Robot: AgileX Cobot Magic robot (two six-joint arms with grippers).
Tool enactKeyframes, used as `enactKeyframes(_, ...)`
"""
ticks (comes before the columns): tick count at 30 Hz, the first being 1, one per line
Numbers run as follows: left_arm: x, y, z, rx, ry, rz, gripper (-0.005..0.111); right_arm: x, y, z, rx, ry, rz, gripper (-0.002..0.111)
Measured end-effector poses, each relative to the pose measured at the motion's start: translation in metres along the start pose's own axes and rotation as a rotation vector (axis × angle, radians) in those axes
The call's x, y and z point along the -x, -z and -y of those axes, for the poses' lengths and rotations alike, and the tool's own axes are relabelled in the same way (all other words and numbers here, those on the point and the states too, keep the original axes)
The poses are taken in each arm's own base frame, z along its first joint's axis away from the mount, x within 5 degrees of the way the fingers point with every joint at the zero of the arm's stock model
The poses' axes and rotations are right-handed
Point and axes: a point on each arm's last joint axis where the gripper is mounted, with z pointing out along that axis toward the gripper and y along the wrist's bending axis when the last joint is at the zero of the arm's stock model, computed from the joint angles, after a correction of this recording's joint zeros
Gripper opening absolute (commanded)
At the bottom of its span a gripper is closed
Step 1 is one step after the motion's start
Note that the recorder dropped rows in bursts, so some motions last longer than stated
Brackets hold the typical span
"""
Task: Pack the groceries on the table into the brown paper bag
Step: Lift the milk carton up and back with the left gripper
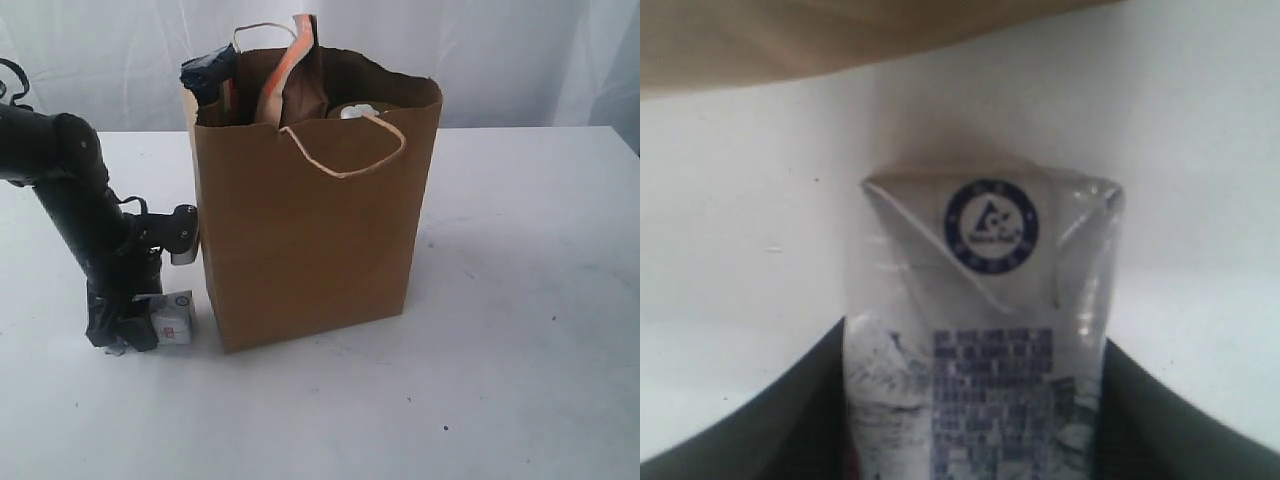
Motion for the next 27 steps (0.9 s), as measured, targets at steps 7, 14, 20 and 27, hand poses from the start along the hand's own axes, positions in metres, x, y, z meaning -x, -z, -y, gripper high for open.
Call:
enactKeyframes(7,-0.001,0.0,0.004,-0.05,0.029,-0.004,0.0,0.0,0.0,0.0,0.0,0.0,0.0,0.0)
enactKeyframes(14,-0.001,0.015,0.013,-0.064,0.115,-0.012,0.0,0.0,0.0,0.0,0.0,0.0,0.0,0.0)
enactKeyframes(20,-0.004,0.077,0.025,0.105,0.222,0.017,0.0,0.0,0.0,0.0,0.0,0.0,0.0,0.0)
enactKeyframes(27,0.003,0.147,0.058,0.288,0.236,0.131,0.0,0.0,0.0,0.0,0.0,0.0,0.0,0.0)
